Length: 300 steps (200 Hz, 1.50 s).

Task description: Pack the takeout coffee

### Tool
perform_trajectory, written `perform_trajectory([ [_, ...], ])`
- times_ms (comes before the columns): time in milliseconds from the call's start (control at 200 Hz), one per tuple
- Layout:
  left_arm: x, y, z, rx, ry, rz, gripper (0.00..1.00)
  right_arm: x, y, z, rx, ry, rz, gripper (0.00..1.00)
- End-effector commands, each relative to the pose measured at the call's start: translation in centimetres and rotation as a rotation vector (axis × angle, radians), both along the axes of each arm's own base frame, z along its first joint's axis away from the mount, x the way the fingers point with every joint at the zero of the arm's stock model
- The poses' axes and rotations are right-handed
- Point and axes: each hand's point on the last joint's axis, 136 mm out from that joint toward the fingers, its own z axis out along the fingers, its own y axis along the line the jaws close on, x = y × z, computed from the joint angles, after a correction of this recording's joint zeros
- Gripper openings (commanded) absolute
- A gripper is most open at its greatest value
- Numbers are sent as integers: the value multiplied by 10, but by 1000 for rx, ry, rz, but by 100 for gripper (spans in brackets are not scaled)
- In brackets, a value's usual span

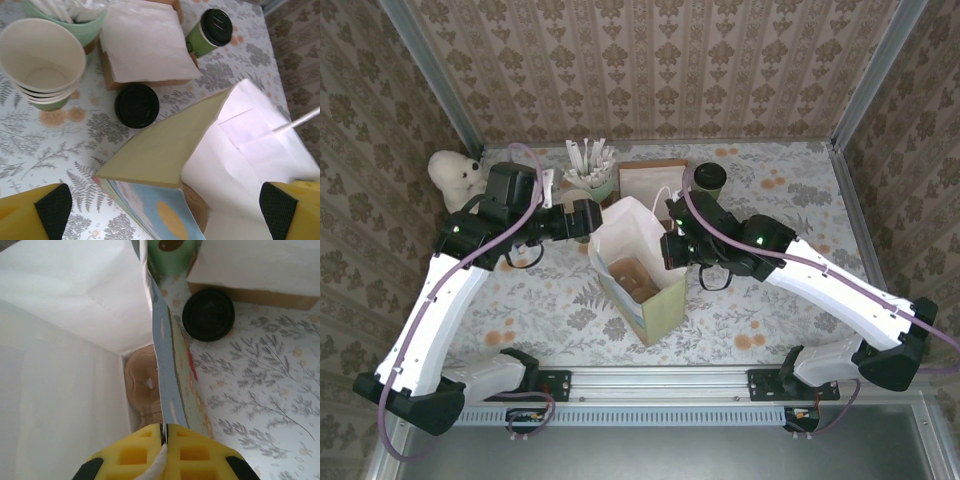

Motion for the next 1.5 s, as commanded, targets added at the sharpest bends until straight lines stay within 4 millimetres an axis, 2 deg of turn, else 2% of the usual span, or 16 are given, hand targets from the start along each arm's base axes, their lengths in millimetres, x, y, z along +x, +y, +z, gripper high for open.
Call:
perform_trajectory([
  [0,-7,-21,6,-63,3,-118,100,-14,-25,-12,-98,62,-41,1],
  [120,-8,-29,-3,-52,31,-150,100,-21,-42,-17,-156,86,-70,1],
  [230,-5,-36,-12,-35,43,-162,100,-18,-55,-22,-195,73,-118,1],
  [480,1,-54,-36,33,82,-172,100,-3,-43,-28,-127,30,-171,1],
  [675,7,-70,-34,-28,52,-207,94,16,-42,-22,-94,-51,-246,0],
  [850,17,-58,-30,1,6,-172,95,29,-30,-17,-69,-95,-245,0],
  [1020,25,-40,-32,19,14,-116,97,37,-19,-21,-81,-94,-235,0],
  [1040,25,-39,-33,21,15,-113,97,40,-14,-28,-100,-85,-232,0],
  [1495,25,-24,-33,22,5,-81,99,54,8,-25,-53,-107,-216,0],
])
